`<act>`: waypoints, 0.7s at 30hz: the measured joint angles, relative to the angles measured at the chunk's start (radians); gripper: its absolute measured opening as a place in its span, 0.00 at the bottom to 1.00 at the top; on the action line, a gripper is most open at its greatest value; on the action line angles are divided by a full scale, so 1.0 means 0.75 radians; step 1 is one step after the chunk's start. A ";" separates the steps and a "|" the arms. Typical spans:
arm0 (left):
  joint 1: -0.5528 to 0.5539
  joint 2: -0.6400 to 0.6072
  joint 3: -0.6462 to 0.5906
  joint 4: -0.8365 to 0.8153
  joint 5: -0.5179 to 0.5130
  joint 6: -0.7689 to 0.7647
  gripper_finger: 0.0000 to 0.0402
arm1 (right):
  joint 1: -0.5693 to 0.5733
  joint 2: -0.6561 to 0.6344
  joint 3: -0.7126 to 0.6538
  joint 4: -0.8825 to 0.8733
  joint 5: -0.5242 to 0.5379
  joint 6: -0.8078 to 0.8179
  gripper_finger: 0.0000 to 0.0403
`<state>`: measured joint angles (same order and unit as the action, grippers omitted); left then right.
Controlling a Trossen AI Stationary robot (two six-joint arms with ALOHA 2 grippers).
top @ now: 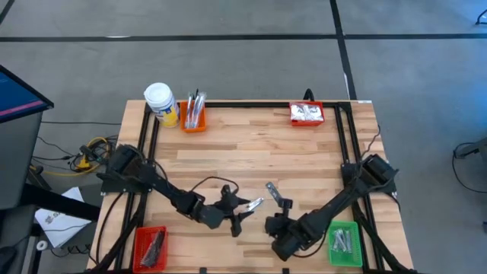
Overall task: Pick & Place Travel size toiletries
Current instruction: Put the nail cutter into the green bin
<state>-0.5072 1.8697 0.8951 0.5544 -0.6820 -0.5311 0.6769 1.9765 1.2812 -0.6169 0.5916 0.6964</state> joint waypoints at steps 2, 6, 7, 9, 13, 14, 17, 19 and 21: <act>0.006 0.066 0.037 -0.005 0.001 0.000 0.46 | 0.021 -0.031 0.000 -0.004 0.028 0.000 0.00; 0.030 0.200 0.182 -0.061 0.029 0.032 0.42 | 0.058 -0.087 0.001 -0.017 0.084 0.002 0.00; 0.030 0.220 0.234 -0.123 0.025 0.044 0.42 | 0.069 -0.102 0.001 -0.026 0.093 0.006 0.00; 0.029 0.240 0.355 -0.348 -0.041 0.060 0.40 | 0.087 -0.126 0.001 -0.043 0.118 0.012 0.00; 0.018 0.252 0.560 -0.822 -0.149 -0.018 0.38 | 0.124 -0.152 0.000 -0.076 0.154 0.024 0.00; 0.018 0.251 0.578 -0.856 -0.149 -0.055 0.38 | 0.131 -0.154 0.002 -0.079 0.159 0.034 0.00; 0.026 0.252 0.575 -0.871 -0.098 -0.128 0.38 | 0.138 -0.163 0.000 -0.145 0.176 0.073 0.00; 0.035 0.253 0.564 -0.869 -0.074 -0.151 0.39 | 0.138 -0.167 0.001 -0.180 0.181 0.105 0.00; 0.050 0.260 0.546 -0.865 -0.059 -0.176 0.40 | 0.142 -0.166 0.001 -0.217 0.181 0.133 0.00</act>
<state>-0.4700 2.0644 1.3046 -0.0942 -0.7260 -0.6632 0.7834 1.8519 1.2816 -0.7796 0.7273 0.7960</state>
